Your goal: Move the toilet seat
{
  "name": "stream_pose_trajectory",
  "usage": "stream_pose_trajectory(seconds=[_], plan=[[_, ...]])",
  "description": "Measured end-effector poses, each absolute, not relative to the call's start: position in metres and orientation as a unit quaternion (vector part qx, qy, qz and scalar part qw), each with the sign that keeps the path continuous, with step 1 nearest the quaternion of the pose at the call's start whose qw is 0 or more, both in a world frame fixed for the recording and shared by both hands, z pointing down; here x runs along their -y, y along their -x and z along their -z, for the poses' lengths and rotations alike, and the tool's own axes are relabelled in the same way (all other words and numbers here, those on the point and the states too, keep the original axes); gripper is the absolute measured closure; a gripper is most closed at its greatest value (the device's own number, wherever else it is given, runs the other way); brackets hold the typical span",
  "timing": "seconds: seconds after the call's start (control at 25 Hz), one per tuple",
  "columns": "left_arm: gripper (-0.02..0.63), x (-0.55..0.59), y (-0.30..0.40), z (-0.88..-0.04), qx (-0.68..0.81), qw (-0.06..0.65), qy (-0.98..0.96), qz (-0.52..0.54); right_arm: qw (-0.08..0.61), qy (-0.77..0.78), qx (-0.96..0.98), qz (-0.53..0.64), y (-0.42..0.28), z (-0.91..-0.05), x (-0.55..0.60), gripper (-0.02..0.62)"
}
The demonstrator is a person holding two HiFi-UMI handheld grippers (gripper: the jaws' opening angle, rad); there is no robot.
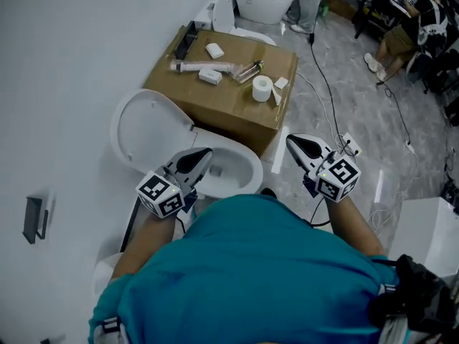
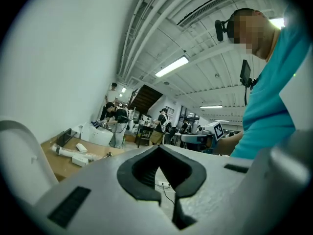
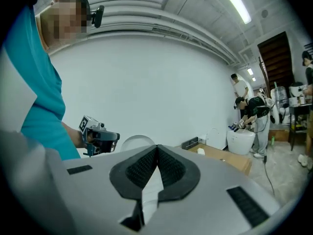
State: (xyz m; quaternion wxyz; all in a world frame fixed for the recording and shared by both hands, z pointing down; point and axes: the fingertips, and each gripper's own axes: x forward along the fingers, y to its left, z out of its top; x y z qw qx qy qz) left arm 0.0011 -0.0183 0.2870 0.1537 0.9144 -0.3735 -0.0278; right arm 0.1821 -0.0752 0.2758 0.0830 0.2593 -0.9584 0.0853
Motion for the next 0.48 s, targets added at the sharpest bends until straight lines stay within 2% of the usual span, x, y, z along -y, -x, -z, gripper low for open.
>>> stream_pose_trajectory(seconds=[0.2,0.48], plan=[[0.603,0.054,-0.034,-0.294,0.445,0.169,-0.879,0.027,0.097,-0.171,0.977,-0.083,-0.193,-0.295,0.137,0.595],[0.603,0.085,-0.069,-0.338,0.496,0.24,-0.834,0.013,0.134,-0.072,0.985,-0.087,-0.185,-0.342,0.194,0.595]])
